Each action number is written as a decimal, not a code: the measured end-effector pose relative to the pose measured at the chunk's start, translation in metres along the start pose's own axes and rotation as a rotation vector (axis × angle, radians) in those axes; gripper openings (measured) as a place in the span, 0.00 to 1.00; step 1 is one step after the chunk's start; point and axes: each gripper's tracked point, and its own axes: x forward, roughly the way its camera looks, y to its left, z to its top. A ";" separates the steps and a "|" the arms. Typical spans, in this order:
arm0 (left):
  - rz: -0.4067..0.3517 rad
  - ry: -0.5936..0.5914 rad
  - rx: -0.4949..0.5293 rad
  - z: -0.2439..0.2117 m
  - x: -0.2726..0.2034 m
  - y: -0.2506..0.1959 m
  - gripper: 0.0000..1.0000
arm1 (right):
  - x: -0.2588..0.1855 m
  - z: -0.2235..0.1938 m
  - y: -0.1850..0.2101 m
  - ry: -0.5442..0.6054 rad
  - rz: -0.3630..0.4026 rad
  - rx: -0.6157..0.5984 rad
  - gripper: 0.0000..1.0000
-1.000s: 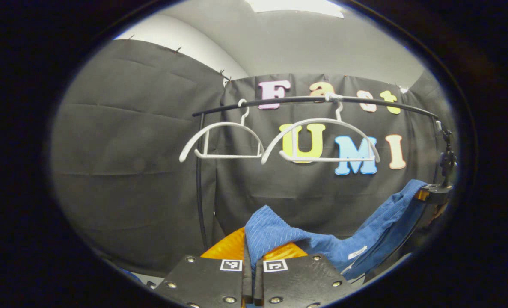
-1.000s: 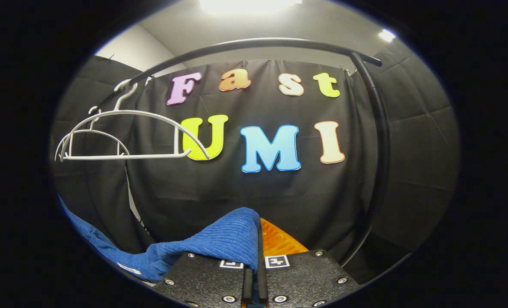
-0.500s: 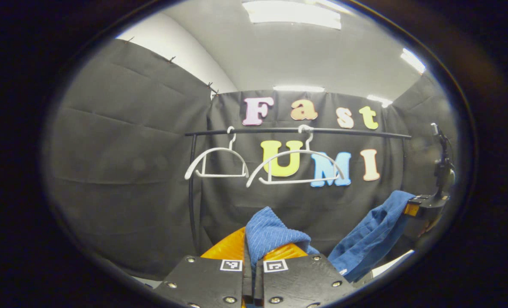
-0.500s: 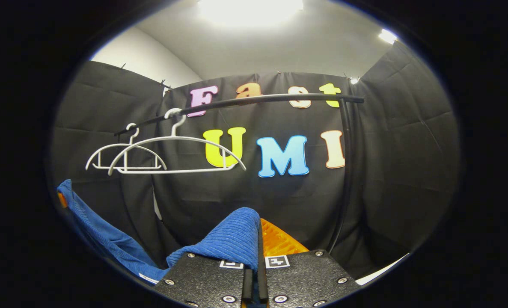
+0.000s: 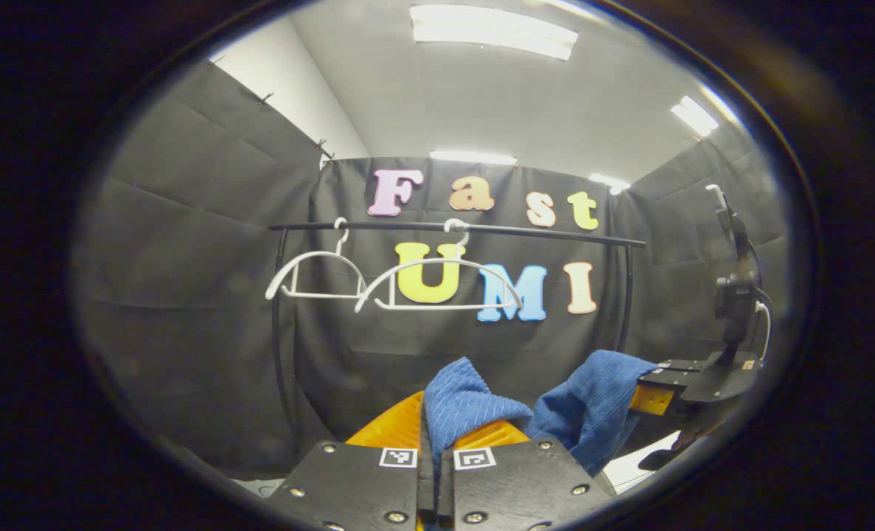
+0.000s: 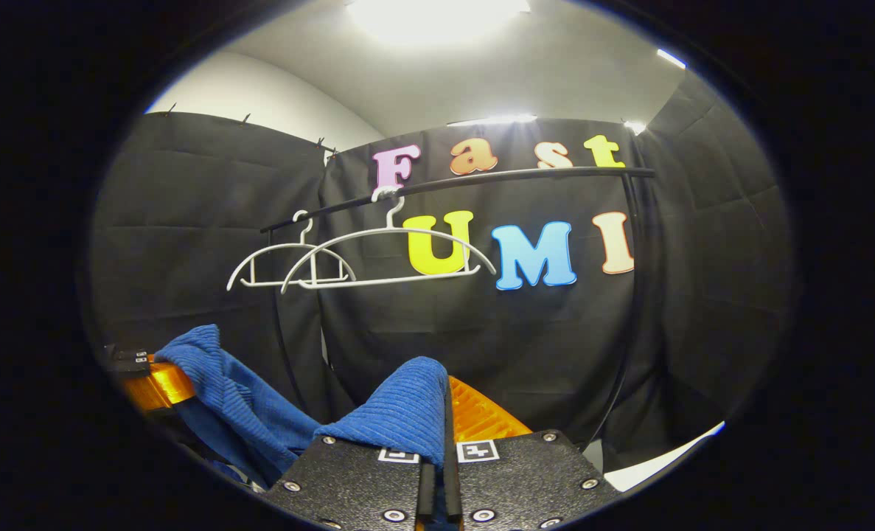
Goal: Grasp the clothes on the hanger with both hands and then place them into the laundry hamper below.
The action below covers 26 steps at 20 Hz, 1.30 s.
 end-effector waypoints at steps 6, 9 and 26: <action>-0.015 0.054 -0.068 -0.059 0.034 -0.015 0.03 | 0.018 -0.061 0.011 0.088 0.047 0.029 0.05; 0.007 0.105 -0.066 -0.102 0.039 -0.008 0.01 | 0.022 -0.103 0.011 0.147 0.055 0.049 0.05; 0.107 0.465 0.001 -0.311 0.022 0.027 0.04 | 0.027 -0.299 0.010 0.523 0.046 0.000 0.05</action>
